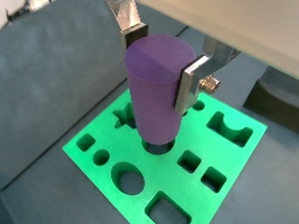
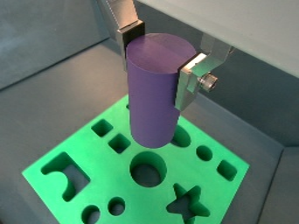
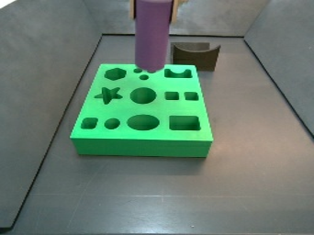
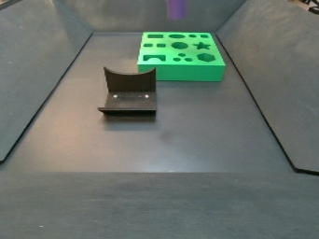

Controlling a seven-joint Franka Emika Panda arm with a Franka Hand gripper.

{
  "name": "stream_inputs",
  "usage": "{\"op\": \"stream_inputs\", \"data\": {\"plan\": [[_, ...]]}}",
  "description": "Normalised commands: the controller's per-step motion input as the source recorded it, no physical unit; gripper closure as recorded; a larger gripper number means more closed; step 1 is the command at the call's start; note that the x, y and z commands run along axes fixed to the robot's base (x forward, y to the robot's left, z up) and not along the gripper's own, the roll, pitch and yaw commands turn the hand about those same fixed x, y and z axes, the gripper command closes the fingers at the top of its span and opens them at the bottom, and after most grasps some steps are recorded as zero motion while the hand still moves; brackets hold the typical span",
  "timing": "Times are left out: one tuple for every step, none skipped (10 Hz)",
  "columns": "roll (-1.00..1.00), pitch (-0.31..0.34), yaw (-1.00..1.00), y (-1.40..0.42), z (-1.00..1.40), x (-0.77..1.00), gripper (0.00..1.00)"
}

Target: Insert the round object.

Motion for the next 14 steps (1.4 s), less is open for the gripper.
{"op": "stream_inputs", "data": {"plan": [[0.0,-0.306,0.0,0.01,-0.66,-0.11,1.0],[-0.15,-0.214,0.0,0.08,-0.55,-0.06,1.0],[-0.23,-0.183,0.0,0.18,-0.46,-0.09,1.0],[-0.14,-0.117,0.0,0.14,-0.4,-0.12,1.0],[-0.11,-0.063,0.0,0.04,-0.34,-0.07,1.0],[-0.04,-0.011,0.0,0.05,-0.34,-0.04,1.0],[-0.02,-0.049,-0.01,0.06,-0.39,-0.15,1.0],[-0.17,-0.06,0.0,0.09,-0.35,-0.2,1.0],[-0.11,0.0,0.0,0.1,-0.29,-0.04,1.0],[0.0,0.0,0.0,0.08,-0.33,0.03,1.0],[0.0,0.0,0.02,0.01,-0.46,0.16,1.0],[0.0,0.0,0.03,0.0,-0.51,0.21,1.0],[0.0,-0.251,0.0,0.0,-0.65,-0.03,1.0],[0.04,-0.463,0.0,-0.1,-0.74,-0.24,1.0]]}}
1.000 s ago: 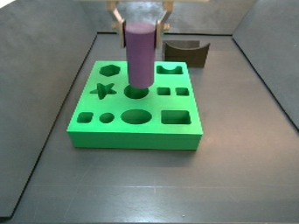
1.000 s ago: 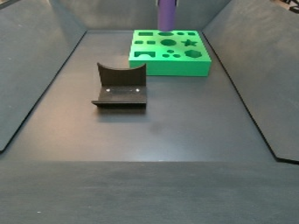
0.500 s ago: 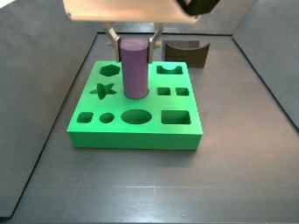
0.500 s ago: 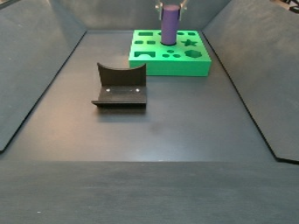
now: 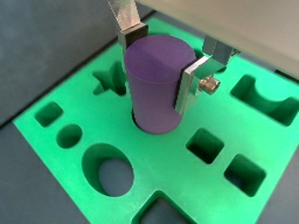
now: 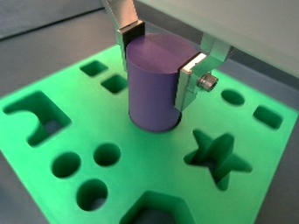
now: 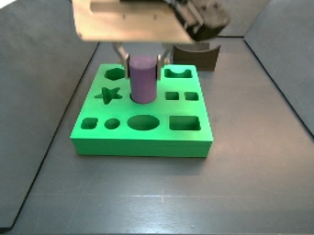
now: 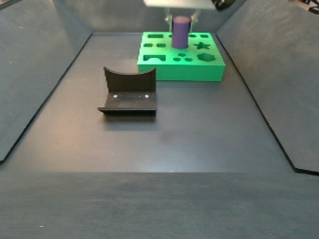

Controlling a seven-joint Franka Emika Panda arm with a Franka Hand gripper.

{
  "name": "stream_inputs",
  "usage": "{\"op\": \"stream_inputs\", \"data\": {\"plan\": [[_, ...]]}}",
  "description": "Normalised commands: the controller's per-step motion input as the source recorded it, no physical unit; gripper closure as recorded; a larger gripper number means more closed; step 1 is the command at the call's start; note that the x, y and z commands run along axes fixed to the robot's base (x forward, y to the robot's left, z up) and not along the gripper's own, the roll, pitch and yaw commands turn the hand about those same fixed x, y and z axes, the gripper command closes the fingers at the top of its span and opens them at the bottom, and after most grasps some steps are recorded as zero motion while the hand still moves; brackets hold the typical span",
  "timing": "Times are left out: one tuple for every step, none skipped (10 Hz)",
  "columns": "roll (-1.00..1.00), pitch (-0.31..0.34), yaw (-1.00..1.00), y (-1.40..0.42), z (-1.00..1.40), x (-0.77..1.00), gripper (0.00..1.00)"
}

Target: Insert the round object.

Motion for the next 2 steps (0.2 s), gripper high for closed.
{"op": "stream_inputs", "data": {"plan": [[-0.12,-0.326,0.0,-0.07,-0.47,-0.15,1.0],[0.0,-0.189,0.01,-0.09,-0.18,-0.03,1.0]]}}
